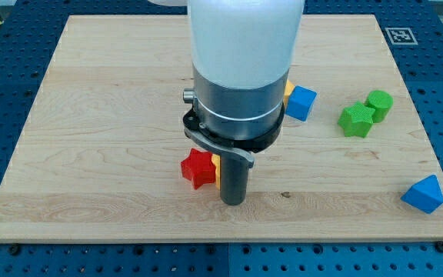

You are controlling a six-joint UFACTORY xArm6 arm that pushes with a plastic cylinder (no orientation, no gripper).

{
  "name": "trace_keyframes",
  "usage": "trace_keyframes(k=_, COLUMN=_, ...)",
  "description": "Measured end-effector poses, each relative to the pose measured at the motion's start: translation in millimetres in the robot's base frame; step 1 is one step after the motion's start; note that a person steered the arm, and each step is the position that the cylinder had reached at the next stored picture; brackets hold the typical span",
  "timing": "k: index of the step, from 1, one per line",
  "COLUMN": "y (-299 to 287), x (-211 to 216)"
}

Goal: Push the blue triangle towards the center

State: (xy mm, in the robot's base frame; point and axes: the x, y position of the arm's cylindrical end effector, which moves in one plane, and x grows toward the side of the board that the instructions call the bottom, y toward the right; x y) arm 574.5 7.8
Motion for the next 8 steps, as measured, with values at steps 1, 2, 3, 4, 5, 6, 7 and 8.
trace_keyframes(k=1, y=-1.2, x=-1.5)
trace_keyframes(k=2, y=-0.3, x=-1.5)
trace_keyframes(k=3, y=28.6, x=-3.5)
trace_keyframes(k=4, y=94.9, x=0.2)
trace_keyframes(k=5, y=175.9, x=16.2)
trace_keyframes(k=6, y=246.3, x=43.1)
trace_keyframes(k=7, y=279.9, x=34.3)
trace_keyframes(k=8, y=282.4, x=9.7)
